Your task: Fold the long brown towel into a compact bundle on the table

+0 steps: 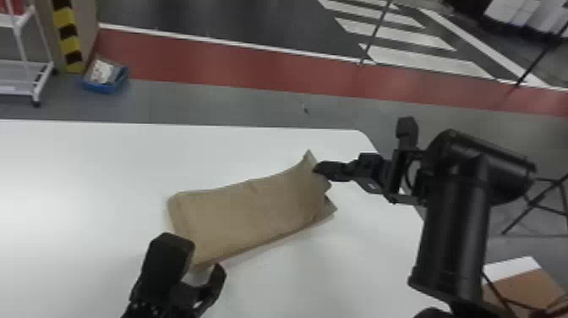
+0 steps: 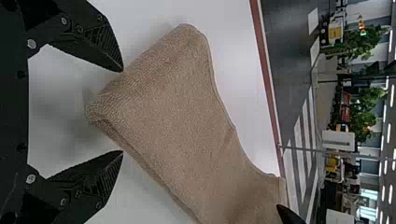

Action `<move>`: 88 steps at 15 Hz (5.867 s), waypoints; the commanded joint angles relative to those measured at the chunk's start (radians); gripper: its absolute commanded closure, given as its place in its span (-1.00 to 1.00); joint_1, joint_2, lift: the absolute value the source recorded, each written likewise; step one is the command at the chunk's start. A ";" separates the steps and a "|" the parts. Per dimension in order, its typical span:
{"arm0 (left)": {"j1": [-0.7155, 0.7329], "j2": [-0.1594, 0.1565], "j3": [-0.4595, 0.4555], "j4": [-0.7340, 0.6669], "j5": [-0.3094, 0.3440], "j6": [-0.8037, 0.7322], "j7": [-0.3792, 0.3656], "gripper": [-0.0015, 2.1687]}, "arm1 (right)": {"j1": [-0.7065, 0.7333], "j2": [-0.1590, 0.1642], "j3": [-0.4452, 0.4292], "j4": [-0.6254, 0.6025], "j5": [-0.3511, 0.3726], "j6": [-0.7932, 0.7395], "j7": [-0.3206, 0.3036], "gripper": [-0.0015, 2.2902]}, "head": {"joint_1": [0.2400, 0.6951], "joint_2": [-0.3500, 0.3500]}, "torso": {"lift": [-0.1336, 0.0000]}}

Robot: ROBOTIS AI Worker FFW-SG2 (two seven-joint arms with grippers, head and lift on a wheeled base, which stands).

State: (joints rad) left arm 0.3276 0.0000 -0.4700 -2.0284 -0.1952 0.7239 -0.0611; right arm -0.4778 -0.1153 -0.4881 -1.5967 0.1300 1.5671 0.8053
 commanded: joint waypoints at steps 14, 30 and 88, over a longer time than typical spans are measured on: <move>0.059 -0.003 0.060 -0.055 0.011 -0.089 -0.025 0.33 | -0.008 -0.007 -0.035 0.032 -0.004 0.005 0.000 0.01 | 1.00 -1.00 | -0.87; 0.128 -0.003 0.106 -0.027 0.074 -0.258 -0.005 0.32 | 0.024 -0.020 -0.050 0.070 0.048 0.005 0.002 0.01 | 1.00 -1.00 | -0.87; -0.041 -0.003 0.125 0.083 0.050 -0.163 -0.043 -0.97 | -0.047 0.071 0.068 0.162 0.079 0.000 -0.024 -0.76 | 1.00 -0.77 | -0.87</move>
State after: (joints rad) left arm 0.2804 0.0000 -0.3443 -1.9440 -0.1445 0.5538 -0.1023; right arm -0.5184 -0.0471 -0.4264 -1.4426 0.2057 1.5694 0.7816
